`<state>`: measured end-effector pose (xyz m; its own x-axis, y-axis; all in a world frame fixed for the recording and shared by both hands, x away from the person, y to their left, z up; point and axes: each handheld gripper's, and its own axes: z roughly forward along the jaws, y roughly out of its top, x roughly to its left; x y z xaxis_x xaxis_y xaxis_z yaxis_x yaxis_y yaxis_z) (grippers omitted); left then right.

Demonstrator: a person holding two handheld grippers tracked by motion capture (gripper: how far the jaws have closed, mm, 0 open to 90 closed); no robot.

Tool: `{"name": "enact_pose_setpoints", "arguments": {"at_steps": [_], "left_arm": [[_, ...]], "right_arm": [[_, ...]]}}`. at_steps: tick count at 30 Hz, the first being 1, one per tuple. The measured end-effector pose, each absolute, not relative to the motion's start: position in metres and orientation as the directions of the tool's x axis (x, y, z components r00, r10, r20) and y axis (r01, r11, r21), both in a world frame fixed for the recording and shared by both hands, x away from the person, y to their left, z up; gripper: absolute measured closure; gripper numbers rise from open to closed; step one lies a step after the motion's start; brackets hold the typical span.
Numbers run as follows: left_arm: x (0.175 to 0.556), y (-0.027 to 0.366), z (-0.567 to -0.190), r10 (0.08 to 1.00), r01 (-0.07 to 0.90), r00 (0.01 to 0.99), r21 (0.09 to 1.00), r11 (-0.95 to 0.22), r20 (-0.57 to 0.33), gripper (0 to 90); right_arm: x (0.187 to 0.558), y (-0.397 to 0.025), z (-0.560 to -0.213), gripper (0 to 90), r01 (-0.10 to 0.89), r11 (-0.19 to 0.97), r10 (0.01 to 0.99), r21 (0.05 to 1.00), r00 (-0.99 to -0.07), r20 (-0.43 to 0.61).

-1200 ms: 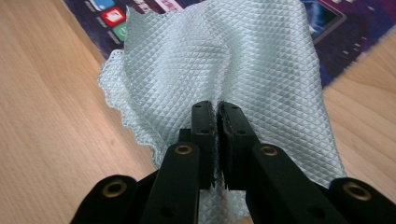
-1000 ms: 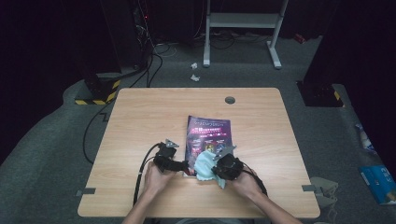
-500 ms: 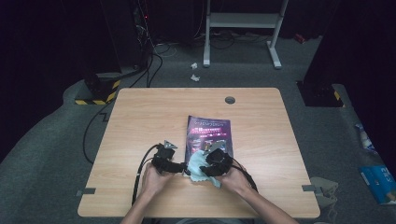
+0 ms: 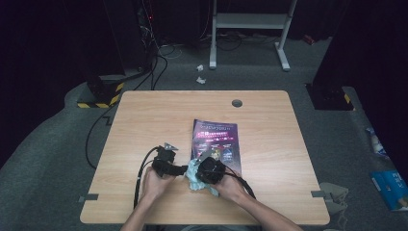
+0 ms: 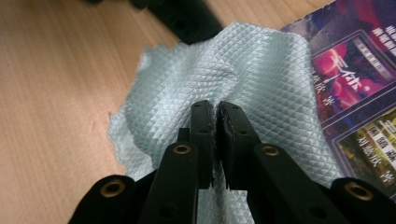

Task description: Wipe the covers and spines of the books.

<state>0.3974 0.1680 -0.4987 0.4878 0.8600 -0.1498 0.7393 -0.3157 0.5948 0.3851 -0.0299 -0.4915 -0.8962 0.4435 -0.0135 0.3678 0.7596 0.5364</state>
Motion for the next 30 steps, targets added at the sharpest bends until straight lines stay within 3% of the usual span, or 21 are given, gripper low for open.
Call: {"name": "enact_pose_setpoints", "arguments": {"at_steps": [9, 15, 25, 30], "left_arm": [[0.423, 0.152, -0.494, 0.853, 0.742, 0.496, 0.589, -0.320, -0.162, 30.3], [0.437, 0.140, -0.501, 0.863, 0.749, 0.492, 0.560, -0.354, -0.114, 30.1], [0.439, 0.139, -0.505, 0.866, 0.743, 0.489, 0.570, -0.351, -0.103, 25.7], [0.438, 0.138, -0.505, 0.867, 0.742, 0.487, 0.572, -0.350, -0.101, 27.2]], "right_arm": [[0.378, -0.046, -0.490, 84.3, 0.359, 0.773, 0.432, 0.523, -0.902, -0.021], [0.379, -0.040, -0.491, 84.3, 0.354, 0.776, 0.429, 0.523, -0.903, -0.026], [0.382, -0.010, -0.493, 84.4, 0.330, 0.768, 0.399, 0.549, -0.917, -0.007], [0.382, -0.021, -0.493, 84.7, 0.324, 0.772, 0.393, 0.547, -0.919, -0.010]]}}
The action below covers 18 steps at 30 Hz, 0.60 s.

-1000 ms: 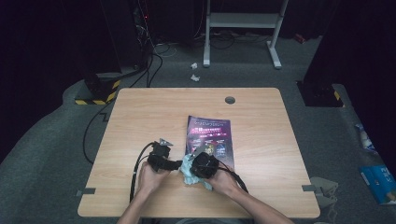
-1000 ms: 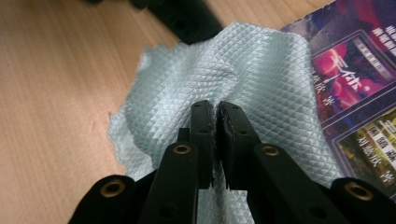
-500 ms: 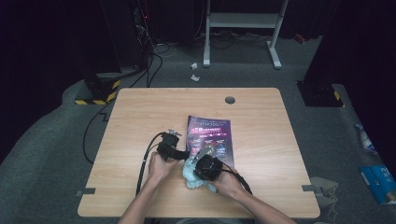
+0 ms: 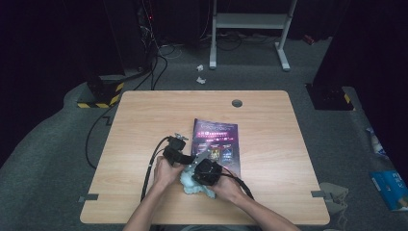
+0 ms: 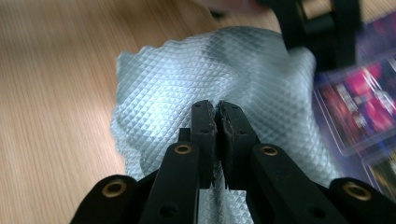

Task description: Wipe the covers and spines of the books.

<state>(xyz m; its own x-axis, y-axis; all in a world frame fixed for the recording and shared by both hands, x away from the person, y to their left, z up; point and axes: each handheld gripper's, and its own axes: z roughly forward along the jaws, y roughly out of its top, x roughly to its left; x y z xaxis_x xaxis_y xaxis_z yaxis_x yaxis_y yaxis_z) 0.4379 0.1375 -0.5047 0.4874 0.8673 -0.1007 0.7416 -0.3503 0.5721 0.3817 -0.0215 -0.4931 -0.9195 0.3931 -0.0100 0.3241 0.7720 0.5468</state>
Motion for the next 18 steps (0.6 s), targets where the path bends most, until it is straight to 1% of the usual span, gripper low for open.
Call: {"name": "enact_pose_setpoints", "arguments": {"at_steps": [5, 6, 7, 8, 9, 15, 18], "left_arm": [[0.435, 0.132, -0.504, 0.858, 0.739, 0.503, 0.568, -0.362, -0.106, 29.8], [0.435, 0.132, -0.504, 0.858, 0.739, 0.503, 0.568, -0.362, -0.106, 30.2], [0.434, 0.126, -0.504, 0.846, 0.731, 0.522, 0.566, -0.380, -0.106, 30.5], [0.434, 0.126, -0.504, 0.846, 0.731, 0.522, 0.566, -0.380, -0.106, 30.6], [0.433, 0.119, -0.503, 0.841, 0.730, 0.529, 0.565, -0.383, -0.113, 31.1], [0.433, 0.104, -0.503, 0.821, 0.712, 0.562, 0.567, -0.414, -0.106, 31.8], [0.433, 0.097, -0.503, 0.812, 0.706, 0.574, 0.568, -0.423, -0.108, 32.3]], "right_arm": [[0.382, -0.060, -0.492, 85.0, 0.356, 0.764, 0.429, 0.538, -0.903, -0.011], [0.382, -0.060, -0.492, 85.0, 0.356, 0.764, 0.429, 0.538, -0.903, -0.011], [0.383, -0.078, -0.492, 85.1, 0.375, 0.758, 0.451, 0.534, -0.893, -0.013], [0.383, -0.078, -0.492, 85.1, 0.375, 0.758, 0.451, 0.534, -0.893, -0.013], [0.384, -0.091, -0.492, 85.1, 0.392, 0.752, 0.472, 0.530, -0.881, -0.018], [0.388, -0.112, -0.491, 85.1, 0.427, 0.737, 0.514, 0.524, -0.858, -0.024], [0.393, -0.130, -0.490, 85.1, 0.456, 0.720, 0.551, 0.523, -0.834, -0.033]]}}
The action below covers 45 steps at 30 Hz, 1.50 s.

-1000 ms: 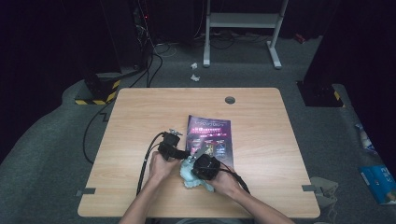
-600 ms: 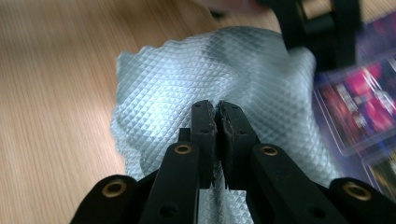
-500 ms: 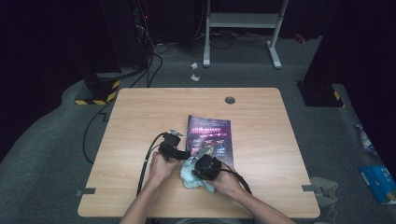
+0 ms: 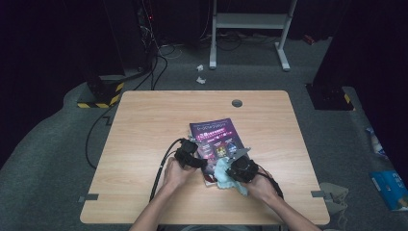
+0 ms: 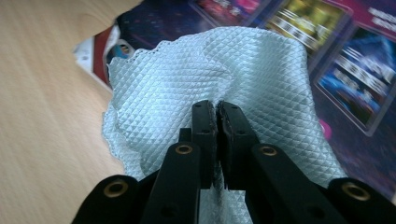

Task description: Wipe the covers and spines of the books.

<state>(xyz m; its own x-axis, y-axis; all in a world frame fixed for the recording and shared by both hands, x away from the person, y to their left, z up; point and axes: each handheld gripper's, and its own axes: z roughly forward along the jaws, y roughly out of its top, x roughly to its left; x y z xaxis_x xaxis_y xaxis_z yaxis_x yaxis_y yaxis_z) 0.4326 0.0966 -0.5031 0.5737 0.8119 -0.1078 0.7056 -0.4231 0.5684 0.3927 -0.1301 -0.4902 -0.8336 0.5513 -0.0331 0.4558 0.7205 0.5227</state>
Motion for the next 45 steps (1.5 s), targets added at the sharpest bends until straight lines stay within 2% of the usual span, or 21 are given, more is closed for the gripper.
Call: {"name": "enact_pose_setpoints", "arguments": {"at_steps": [6, 15, 20, 25, 32, 41, 45], "left_arm": [[0.433, 0.091, -0.503, 0.811, 0.705, 0.575, 0.568, -0.424, -0.109, 32.1], [0.433, 0.091, -0.503, 0.810, 0.705, 0.577, 0.567, -0.427, -0.108, 32.1], [0.433, 0.091, -0.503, 0.807, 0.700, 0.581, 0.571, -0.429, -0.106, 31.7], [0.434, 0.092, -0.504, 0.805, 0.699, 0.583, 0.571, -0.430, -0.106, 31.4], [0.433, 0.091, -0.504, 0.808, 0.700, 0.580, 0.572, -0.428, -0.106, 31.3], [0.433, 0.091, -0.504, 0.806, 0.699, 0.583, 0.571, -0.431, -0.105, 31.3], [0.433, 0.092, -0.504, 0.805, 0.698, 0.584, 0.571, -0.432, -0.105, 31.2]], "right_arm": [[0.393, -0.135, -0.489, 85.2, 0.480, 0.709, 0.582, 0.516, -0.812, -0.044], [0.379, -0.087, -0.490, 85.2, 0.394, 0.755, 0.474, 0.524, -0.880, -0.021], [0.374, -0.074, -0.491, 85.2, 0.365, 0.763, 0.442, 0.534, -0.897, -0.018], [0.376, -0.080, -0.491, 85.2, 0.374, 0.761, 0.448, 0.531, -0.894, -0.013], [0.388, -0.127, -0.490, 85.2, 0.472, 0.707, 0.572, 0.527, -0.819, -0.033], [0.375, -0.102, -0.492, 85.1, 0.409, 0.732, 0.515, 0.545, -0.856, -0.048], [0.377, -0.109, -0.492, 85.0, 0.419, 0.727, 0.525, 0.544, -0.849, -0.048]]}}
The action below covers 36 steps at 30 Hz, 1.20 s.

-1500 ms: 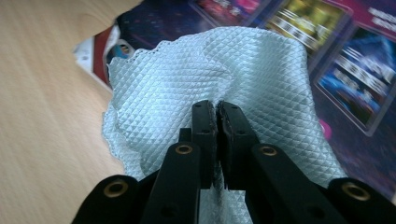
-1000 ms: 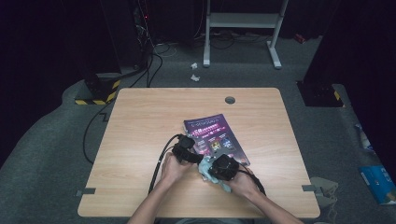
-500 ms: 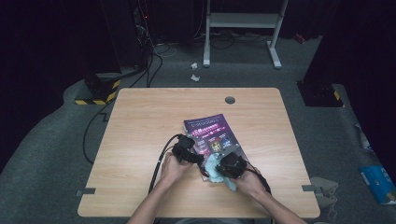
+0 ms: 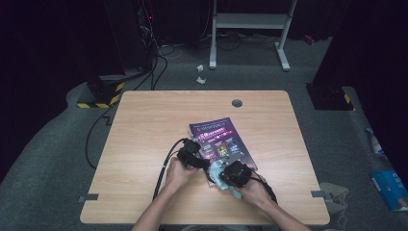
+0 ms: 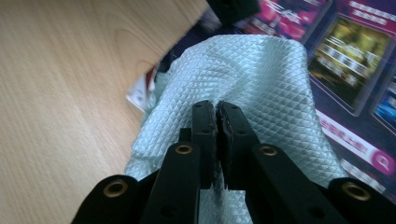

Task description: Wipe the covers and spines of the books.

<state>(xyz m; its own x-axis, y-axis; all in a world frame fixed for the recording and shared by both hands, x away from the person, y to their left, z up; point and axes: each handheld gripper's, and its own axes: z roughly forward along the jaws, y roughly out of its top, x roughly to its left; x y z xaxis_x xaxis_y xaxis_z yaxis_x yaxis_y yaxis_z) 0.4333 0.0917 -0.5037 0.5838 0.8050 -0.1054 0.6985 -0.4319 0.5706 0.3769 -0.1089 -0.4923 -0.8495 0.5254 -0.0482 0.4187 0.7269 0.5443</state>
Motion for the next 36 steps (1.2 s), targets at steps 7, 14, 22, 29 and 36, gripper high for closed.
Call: {"name": "enact_pose_setpoints", "arguments": {"at_steps": [7, 14, 22, 29, 36], "left_arm": [[0.433, 0.092, -0.504, 0.805, 0.699, 0.584, 0.571, -0.432, -0.106, 31.3], [0.434, 0.092, -0.504, 0.805, 0.699, 0.583, 0.572, -0.429, -0.109, 31.0], [0.434, 0.093, -0.504, 0.806, 0.698, 0.582, 0.575, -0.427, -0.108, 31.4], [0.434, 0.093, -0.504, 0.806, 0.698, 0.583, 0.574, -0.429, -0.107, 31.4], [0.435, 0.093, -0.504, 0.803, 0.695, 0.587, 0.574, -0.433, -0.105, 31.3]], "right_arm": [[0.395, -0.163, -0.491, 85.0, 0.525, 0.654, 0.655, 0.545, -0.753, -0.060], [0.399, -0.194, -0.492, 85.0, 0.589, 0.586, 0.738, 0.556, -0.671, -0.066], [0.386, -0.154, -0.492, 85.0, 0.504, 0.663, 0.642, 0.554, -0.763, -0.075], [0.403, -0.183, -0.492, 84.9, 0.582, 0.593, 0.713, 0.557, -0.700, -0.029], [0.431, -0.206, -0.491, 84.8, 0.666, 0.495, 0.794, 0.559, -0.608, 0.021]]}}
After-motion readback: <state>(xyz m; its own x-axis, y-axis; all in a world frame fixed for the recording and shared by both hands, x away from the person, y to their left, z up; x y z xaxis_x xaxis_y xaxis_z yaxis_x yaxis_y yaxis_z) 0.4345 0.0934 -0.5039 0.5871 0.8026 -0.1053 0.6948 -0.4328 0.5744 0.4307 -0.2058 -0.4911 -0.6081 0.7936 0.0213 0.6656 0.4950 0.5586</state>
